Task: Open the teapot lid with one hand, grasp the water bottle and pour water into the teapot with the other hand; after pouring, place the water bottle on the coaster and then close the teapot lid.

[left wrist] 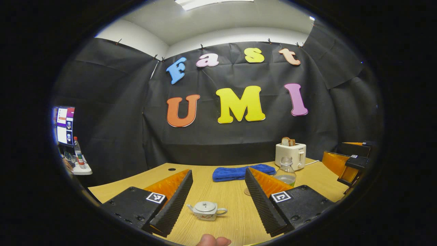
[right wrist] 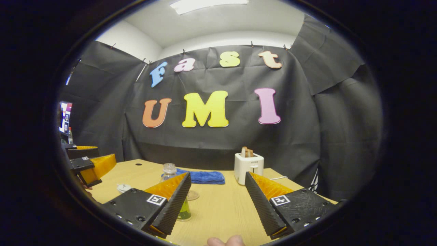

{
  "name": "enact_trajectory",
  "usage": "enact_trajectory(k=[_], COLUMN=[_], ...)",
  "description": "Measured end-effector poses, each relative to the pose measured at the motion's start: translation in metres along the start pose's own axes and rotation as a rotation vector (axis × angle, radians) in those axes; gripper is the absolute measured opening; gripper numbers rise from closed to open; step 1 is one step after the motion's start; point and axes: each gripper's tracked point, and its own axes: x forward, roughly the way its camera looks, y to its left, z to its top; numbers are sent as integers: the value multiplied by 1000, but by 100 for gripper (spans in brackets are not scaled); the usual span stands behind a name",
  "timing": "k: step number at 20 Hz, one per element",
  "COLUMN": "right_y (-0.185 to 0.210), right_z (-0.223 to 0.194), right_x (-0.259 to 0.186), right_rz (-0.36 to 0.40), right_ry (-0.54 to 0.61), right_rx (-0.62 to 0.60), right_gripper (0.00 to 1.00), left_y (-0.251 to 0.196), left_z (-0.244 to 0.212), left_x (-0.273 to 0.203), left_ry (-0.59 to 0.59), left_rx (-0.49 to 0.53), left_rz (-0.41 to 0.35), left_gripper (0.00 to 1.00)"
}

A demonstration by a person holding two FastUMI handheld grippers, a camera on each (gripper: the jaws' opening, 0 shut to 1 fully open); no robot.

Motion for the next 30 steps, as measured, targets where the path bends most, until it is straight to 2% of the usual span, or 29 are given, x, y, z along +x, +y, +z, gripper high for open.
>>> enact_trajectory(k=[8, 15, 19, 21, 22, 23, 26, 27, 30], right_y=[0, -11, -22, -27, -28, -29, -31, -30, -29], right_z=[-26, -40, -47, -50, -51, -52, -57, -57, -61], right_x=[7, 15, 18, 20, 21, 22, 25, 25, 25], right_rz=[21, -1, -21, -31, -35, -37, -39, -38, -29], right_ry=[39, 77, 95, 102, 106, 110, 119, 123, 132], right_rx=[7, -5, -6, -1, 3, 4, 2, 0, 5], right_gripper=[96, 95, 95, 95, 95, 95, 95, 95, 95], left_y=[20, 24, 29, 30, 29, 28, 28, 28, 34], left_z=[-58, -98, -109, -111, -115, -119, -125, -126, -127], left_x=[5, 40, 55, 60, 62, 65, 67, 67, 67], left_ry=[130, 240, 280, 288, 301, 313, 337, 343, 346], left_rx=[-13, -2, -29, -22, -17, -12, -11, -12, 6], left_rz=[32, 28, 39, 42, 38, 39, 45, 46, 72], left_gripper=[96, 95, 80, 72, 65, 64, 46, 42, 21])
